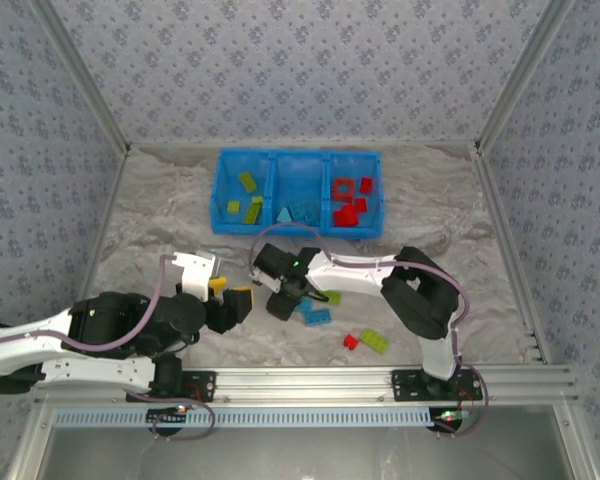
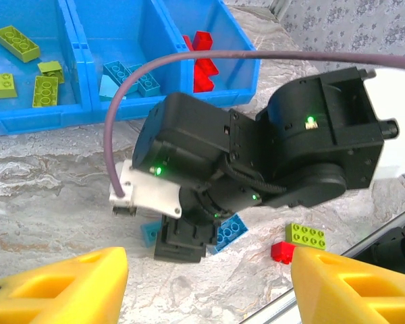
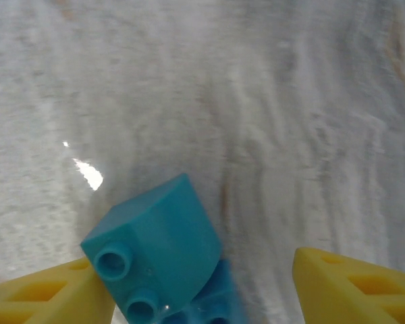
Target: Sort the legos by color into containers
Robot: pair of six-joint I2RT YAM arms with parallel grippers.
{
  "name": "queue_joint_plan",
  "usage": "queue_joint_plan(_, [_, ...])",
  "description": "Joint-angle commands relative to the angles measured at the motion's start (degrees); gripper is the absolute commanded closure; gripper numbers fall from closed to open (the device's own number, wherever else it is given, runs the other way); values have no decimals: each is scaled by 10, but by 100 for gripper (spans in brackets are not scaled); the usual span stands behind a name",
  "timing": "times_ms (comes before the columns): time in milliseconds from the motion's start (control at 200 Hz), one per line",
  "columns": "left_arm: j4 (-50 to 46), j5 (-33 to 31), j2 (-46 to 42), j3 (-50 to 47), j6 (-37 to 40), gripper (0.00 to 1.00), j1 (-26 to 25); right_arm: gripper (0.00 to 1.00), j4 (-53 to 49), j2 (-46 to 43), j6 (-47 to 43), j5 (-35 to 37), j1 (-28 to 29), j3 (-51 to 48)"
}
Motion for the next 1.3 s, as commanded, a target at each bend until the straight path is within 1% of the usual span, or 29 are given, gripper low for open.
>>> queue_joint_plan(0, [6, -14, -2, 21, 9, 34, -4, 30, -19, 5, 12, -5, -24, 22])
queue_joint_plan(140, [11, -14, -2, 21, 12, 34, -4, 32, -23, 25, 23, -10, -51, 51])
queue_joint_plan(170, [11, -14, 0, 21, 12, 34, -4, 32, -38, 27, 26, -9, -55, 54])
queue_joint_plan(310, [11, -13, 3, 21, 11, 34, -4, 32, -42, 3, 55, -24, -56, 57])
queue_joint_plan(375, [10, -11, 6, 21, 11, 34, -4, 31, -44, -11, 104, -24, -50, 60])
queue_joint_plan(480, [6, -13, 10, 23, 19, 34, -4, 29, -51, -23, 234, 9, -35, 67])
queue_joint_plan(525, [2, -14, 10, 25, 20, 34, -4, 29, -38, -28, 259, 15, -21, 63])
queue_joint_plan(585, [-3, -15, 9, 26, 19, 34, -4, 29, -29, -35, 252, 44, -1, 64])
queue_joint_plan(660, [-8, -15, 6, 26, 18, 34, -4, 28, -29, -34, 207, 70, 8, 73])
queue_joint_plan(715, [-8, -15, 4, 26, 16, 34, -4, 27, -62, -22, 194, 87, 0, 88])
queue_joint_plan(755, [-8, -15, 3, 26, 15, 34, -4, 27, -99, -11, 205, 96, -16, 104])
queue_joint_plan(819, [-6, -15, 3, 25, 16, 34, -4, 27, -133, 1, 237, 77, -43, 115])
queue_joint_plan(929, [1, -16, 6, 23, 22, 34, -4, 28, -114, -16, 333, 29, -58, 95])
queue_joint_plan(1034, [4, -17, 8, 23, 23, 34, -4, 28, -103, -19, 485, 3, -45, 105])
queue_joint_plan(1094, [3, -19, 9, 24, 25, 34, -4, 31, -101, -14, 561, 2, -34, 119])
queue_joint_plan(1169, [2, -20, 8, 25, 25, 34, -4, 33, -89, -5, 628, 11, -17, 134])
queue_joint_plan(1299, [-4, -18, 11, 26, 33, 34, -4, 35, -116, 40, 706, 11, -3, 179])
